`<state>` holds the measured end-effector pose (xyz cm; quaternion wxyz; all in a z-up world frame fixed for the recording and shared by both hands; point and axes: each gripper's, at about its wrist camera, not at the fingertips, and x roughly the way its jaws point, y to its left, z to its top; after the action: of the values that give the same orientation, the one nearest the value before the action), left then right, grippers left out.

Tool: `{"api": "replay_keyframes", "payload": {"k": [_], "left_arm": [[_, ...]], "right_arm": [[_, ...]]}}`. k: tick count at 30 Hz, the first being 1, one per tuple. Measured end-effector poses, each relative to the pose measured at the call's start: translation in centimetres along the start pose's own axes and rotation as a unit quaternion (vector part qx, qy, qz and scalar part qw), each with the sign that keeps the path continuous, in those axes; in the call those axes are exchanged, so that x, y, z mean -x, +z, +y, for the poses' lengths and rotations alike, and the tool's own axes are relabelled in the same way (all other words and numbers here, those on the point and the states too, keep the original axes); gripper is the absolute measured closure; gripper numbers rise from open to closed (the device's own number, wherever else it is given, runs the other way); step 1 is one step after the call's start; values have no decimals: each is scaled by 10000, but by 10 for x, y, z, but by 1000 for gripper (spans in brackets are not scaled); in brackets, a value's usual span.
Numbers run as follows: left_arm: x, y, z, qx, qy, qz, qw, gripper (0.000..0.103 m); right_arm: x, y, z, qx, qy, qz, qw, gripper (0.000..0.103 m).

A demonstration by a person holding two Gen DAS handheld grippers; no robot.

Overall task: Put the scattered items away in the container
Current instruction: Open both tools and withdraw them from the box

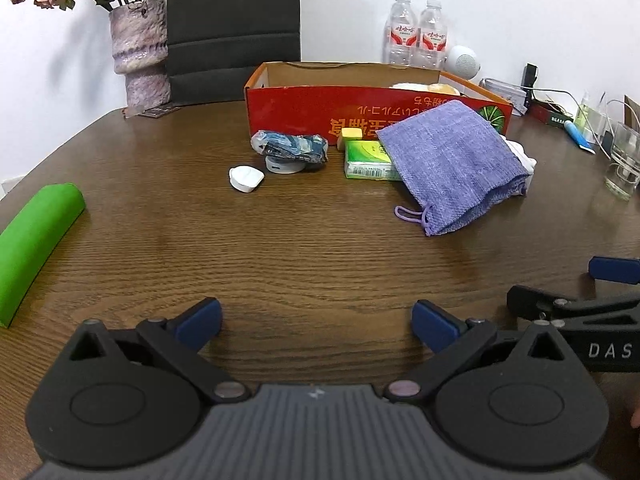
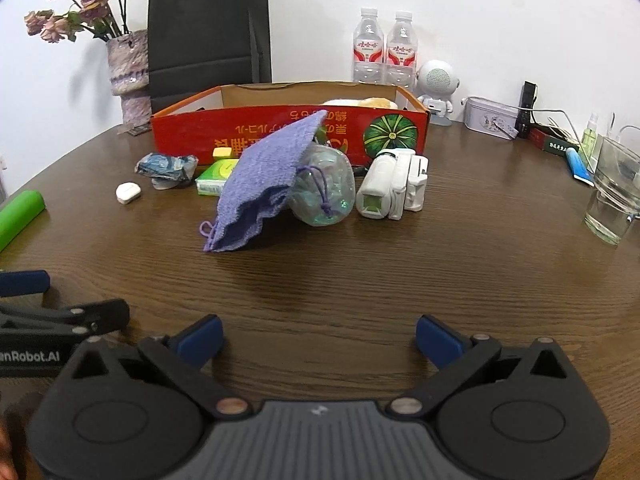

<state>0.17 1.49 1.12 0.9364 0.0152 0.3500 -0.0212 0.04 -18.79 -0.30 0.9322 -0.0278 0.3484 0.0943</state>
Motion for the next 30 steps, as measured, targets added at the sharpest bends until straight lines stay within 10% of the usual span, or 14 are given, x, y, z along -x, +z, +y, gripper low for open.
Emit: {"api": "replay_keyframes", "payload": {"k": [30], "left_arm": [[-1, 0, -1, 35, 46, -53, 10000, 0]], "right_arm": [[0, -1, 0, 38, 84, -17, 10000, 0]]}}
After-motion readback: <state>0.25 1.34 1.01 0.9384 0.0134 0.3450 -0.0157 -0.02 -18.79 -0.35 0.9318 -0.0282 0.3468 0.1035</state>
